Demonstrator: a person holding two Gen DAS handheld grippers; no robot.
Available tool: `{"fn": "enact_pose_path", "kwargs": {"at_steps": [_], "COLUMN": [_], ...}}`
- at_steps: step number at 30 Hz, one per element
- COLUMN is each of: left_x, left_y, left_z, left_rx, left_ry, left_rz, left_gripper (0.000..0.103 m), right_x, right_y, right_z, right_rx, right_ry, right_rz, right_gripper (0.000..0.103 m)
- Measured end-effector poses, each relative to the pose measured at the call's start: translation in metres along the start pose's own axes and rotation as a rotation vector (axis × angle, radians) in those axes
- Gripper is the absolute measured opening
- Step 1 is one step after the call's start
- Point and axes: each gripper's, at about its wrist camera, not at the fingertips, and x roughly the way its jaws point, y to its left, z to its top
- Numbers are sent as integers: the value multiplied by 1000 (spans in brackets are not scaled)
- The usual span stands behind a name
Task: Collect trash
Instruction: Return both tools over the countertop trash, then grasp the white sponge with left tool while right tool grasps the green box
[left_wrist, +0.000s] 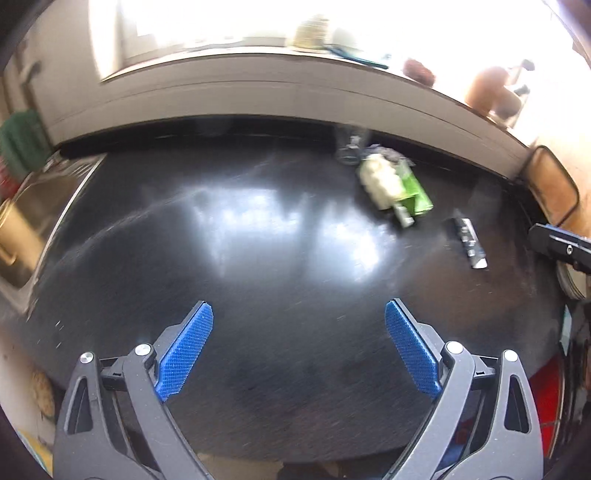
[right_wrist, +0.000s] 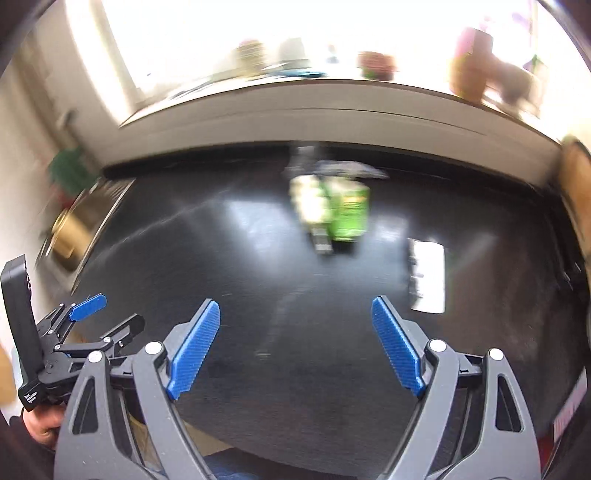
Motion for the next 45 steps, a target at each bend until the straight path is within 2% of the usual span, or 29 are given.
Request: {"fn": "enact_pose_path", "kwargs": {"at_steps": [4, 12, 18, 22, 29, 36, 38, 41, 43, 44, 45], "left_x": [16, 60, 105, 138, 193, 221, 226, 234, 235, 234, 232], "left_y": [-42, -72, -83, -91, -101, -99, -99, -100, -100, -99, -99], "left_z": [15, 45, 85, 109, 131, 143, 146, 148, 149, 149, 149], "left_rx": [50, 60, 43, 51, 59, 35, 32, 40, 33, 25, 17], "left_ry": [15, 86, 116, 130, 183, 211, 214, 235, 239, 237, 236], "left_rz": [-43, -53, -45, -38, -48, -93, -115, -147, -172, -183, -190], "left_gripper": [92, 92, 92, 92, 92, 92, 91, 76, 60, 55, 46], "right_x": [-7, 5, 36, 68, 148, 215, 230, 243, 245, 245, 244], "right_y": [-49, -91, -101, -102, -105, -110, -110, -113, -113, -113, -114], "right_z": [-5, 5, 32, 63, 114, 130, 131, 131, 132, 133, 134], "right_rx": [82, 132, 139, 129, 162, 222, 235, 266, 264, 264, 263], "right_ry": [-7, -13, 18, 47, 175, 310, 347, 382, 386, 381, 377], "right_rz": [-36, -66, 6, 63, 159, 226, 244, 271, 281, 279, 276], "right_gripper": [82, 82, 82, 82, 79, 65, 58, 44, 34, 32, 29]}}
